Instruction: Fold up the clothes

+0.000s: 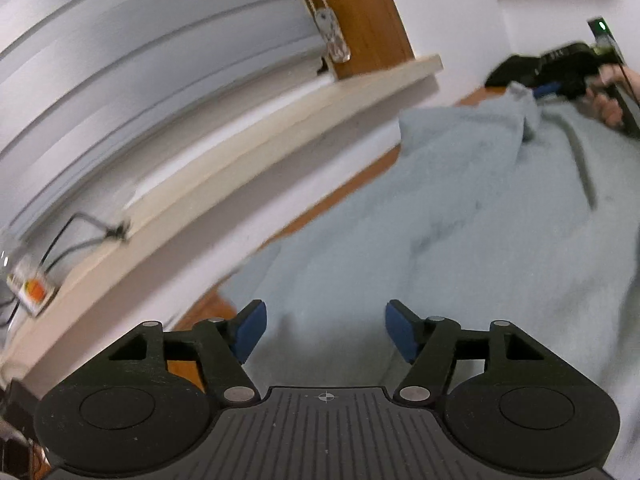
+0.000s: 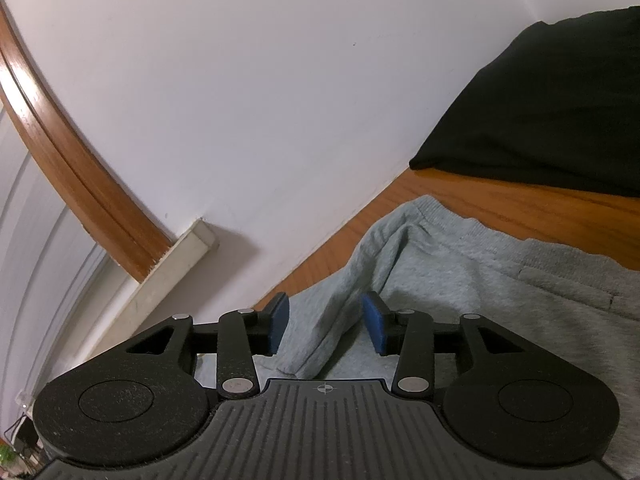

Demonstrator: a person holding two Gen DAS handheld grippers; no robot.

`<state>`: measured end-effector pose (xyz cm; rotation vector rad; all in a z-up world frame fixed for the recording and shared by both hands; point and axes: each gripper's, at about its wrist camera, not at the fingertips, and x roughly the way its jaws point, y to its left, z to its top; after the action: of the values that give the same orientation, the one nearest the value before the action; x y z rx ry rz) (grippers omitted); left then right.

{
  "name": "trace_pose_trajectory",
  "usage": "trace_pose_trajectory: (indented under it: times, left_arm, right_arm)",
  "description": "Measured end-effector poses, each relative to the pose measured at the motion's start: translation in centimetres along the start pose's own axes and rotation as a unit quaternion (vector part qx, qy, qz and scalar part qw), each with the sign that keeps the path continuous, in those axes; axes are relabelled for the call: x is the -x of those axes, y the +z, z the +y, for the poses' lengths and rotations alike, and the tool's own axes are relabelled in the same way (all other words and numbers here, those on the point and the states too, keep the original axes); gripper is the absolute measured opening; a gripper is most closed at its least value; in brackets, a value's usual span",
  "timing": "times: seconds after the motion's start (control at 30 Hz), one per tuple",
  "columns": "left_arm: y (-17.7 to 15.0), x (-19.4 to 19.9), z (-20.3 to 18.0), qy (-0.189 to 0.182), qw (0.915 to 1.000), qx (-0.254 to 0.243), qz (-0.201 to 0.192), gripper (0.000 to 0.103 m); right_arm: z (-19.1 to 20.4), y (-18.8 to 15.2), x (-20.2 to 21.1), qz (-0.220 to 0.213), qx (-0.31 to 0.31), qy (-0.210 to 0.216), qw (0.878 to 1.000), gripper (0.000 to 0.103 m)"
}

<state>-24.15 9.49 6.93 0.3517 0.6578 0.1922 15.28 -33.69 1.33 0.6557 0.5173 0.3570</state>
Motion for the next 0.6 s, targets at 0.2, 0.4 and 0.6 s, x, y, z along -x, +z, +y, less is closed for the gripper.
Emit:
trace_pose_trajectory:
  times: [0.2,0.4,0.6]
  left_arm:
    - [-1.6,0.4,0.1,0.004,0.9998,-0.003,0.022,0.064]
    - [-3.0,0.9,1.3,-0.028,0.9988,0.032,0.022,0.053]
    - [-3.7,1.6,1.8,-0.055,0.997,0.047,0.027,0.056]
  right_arm:
    - [0.0,0.0,-0.1,0.0,0.0,0.0,1.0,0.043]
    - [0.0,-0.1,-0.1,-0.002,-0.001,-0.002,1.0,0.043]
    - [0.0,-0.1,0.0,-0.003,-0.002,-0.001,1.0,0.048]
